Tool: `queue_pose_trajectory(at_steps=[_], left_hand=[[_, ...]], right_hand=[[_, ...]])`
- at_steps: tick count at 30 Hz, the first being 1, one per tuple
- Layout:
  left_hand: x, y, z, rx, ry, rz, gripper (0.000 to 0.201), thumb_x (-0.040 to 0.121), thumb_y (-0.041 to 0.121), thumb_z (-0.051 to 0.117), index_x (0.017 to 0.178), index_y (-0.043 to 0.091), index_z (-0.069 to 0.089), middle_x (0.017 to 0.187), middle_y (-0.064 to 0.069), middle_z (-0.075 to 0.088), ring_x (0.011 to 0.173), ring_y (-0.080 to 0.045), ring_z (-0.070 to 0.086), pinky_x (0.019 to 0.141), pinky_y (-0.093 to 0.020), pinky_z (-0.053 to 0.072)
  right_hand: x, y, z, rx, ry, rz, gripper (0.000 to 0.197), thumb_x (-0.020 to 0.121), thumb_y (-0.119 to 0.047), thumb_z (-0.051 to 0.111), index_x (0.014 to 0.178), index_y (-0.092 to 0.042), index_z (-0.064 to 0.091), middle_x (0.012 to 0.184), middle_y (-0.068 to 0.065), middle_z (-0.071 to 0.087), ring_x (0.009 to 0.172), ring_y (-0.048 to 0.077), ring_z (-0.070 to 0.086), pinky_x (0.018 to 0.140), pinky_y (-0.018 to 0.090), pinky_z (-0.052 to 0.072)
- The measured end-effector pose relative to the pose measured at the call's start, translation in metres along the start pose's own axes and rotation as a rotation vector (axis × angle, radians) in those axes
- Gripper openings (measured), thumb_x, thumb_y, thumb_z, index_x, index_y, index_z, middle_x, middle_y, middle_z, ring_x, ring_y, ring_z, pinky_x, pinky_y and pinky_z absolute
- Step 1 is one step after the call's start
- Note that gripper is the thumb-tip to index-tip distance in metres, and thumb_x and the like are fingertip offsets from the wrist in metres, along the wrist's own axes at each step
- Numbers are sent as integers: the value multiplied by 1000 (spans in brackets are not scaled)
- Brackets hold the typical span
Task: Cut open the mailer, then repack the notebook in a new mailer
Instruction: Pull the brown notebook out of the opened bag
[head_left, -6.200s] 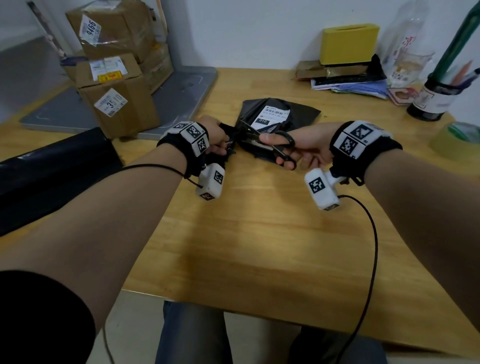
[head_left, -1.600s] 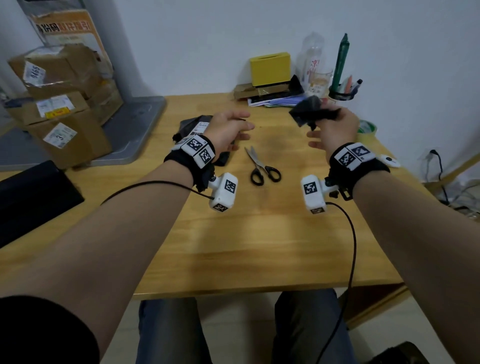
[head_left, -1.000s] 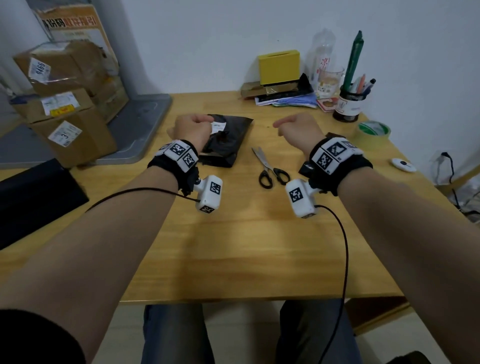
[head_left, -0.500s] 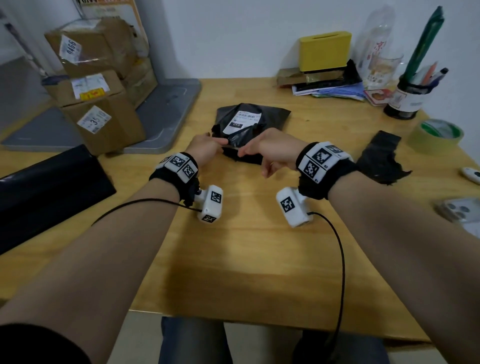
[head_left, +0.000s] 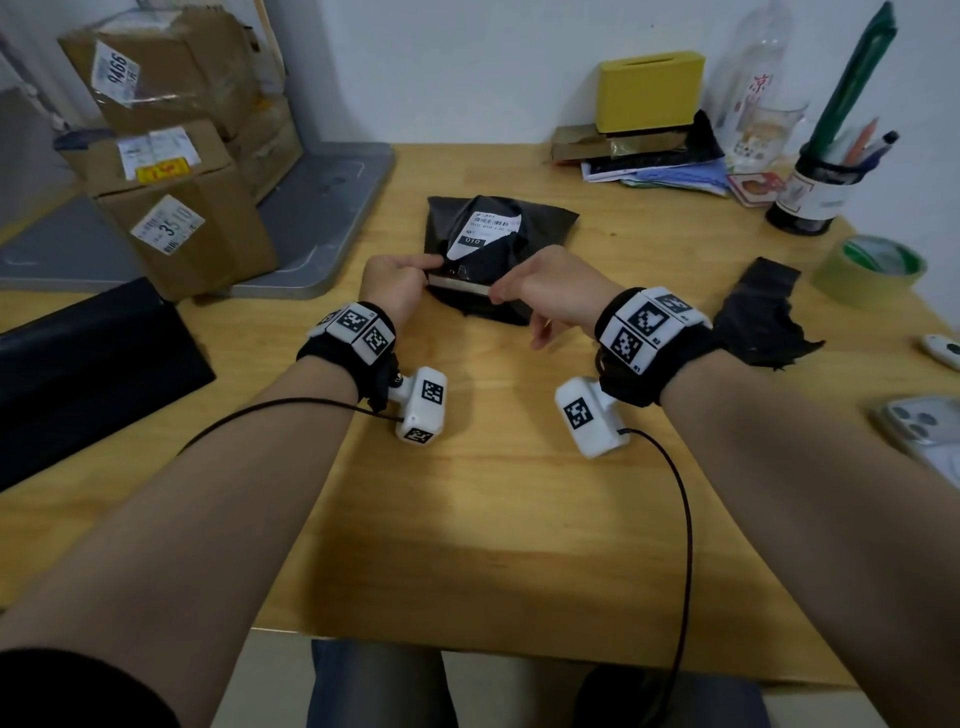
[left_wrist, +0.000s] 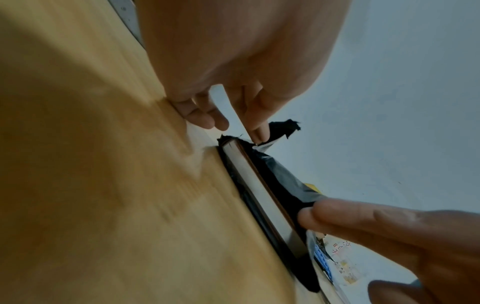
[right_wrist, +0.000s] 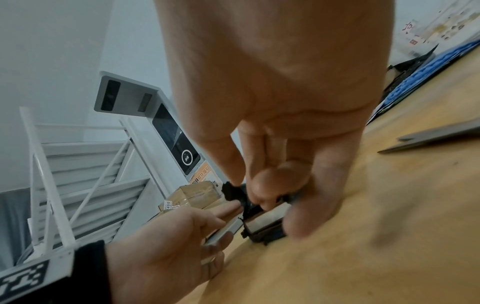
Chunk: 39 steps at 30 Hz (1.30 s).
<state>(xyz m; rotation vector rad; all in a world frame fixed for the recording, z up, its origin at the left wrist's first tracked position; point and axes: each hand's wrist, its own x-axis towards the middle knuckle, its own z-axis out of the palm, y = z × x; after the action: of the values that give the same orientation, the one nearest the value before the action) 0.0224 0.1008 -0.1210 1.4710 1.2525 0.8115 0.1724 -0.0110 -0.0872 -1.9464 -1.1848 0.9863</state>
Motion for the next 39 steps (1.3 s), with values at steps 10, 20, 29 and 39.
queue_pose_trajectory(at_steps=[10,20,29,39], left_hand=[[-10,7,5,72,-127,-64,35,91,0,50,93,24,75,113,-4,73,78,-16,56,60,-26,41],[-3,12,8,155,-44,-3,37,93,0,50,115,18,73,130,-16,62,114,-35,58,97,-38,49],[20,15,4,278,3,-121,26,92,9,53,116,-1,60,83,-11,58,83,-31,63,63,-31,47],[45,21,11,-159,-82,-397,22,97,9,55,77,8,46,63,-2,45,48,-8,36,34,-14,19]], right_hand=[[-1,8,1,-51,14,55,57,99,-16,57,153,-10,40,126,18,58,91,31,66,68,47,65],[-2,10,-25,-247,190,87,12,93,-19,55,85,-10,54,82,9,52,66,26,52,56,31,46],[4,-3,-4,-219,281,-81,28,96,-22,49,108,-15,74,97,6,72,77,24,68,69,39,63],[19,11,-10,-199,177,143,28,93,-20,53,115,-8,64,95,14,68,72,34,76,65,42,61]])
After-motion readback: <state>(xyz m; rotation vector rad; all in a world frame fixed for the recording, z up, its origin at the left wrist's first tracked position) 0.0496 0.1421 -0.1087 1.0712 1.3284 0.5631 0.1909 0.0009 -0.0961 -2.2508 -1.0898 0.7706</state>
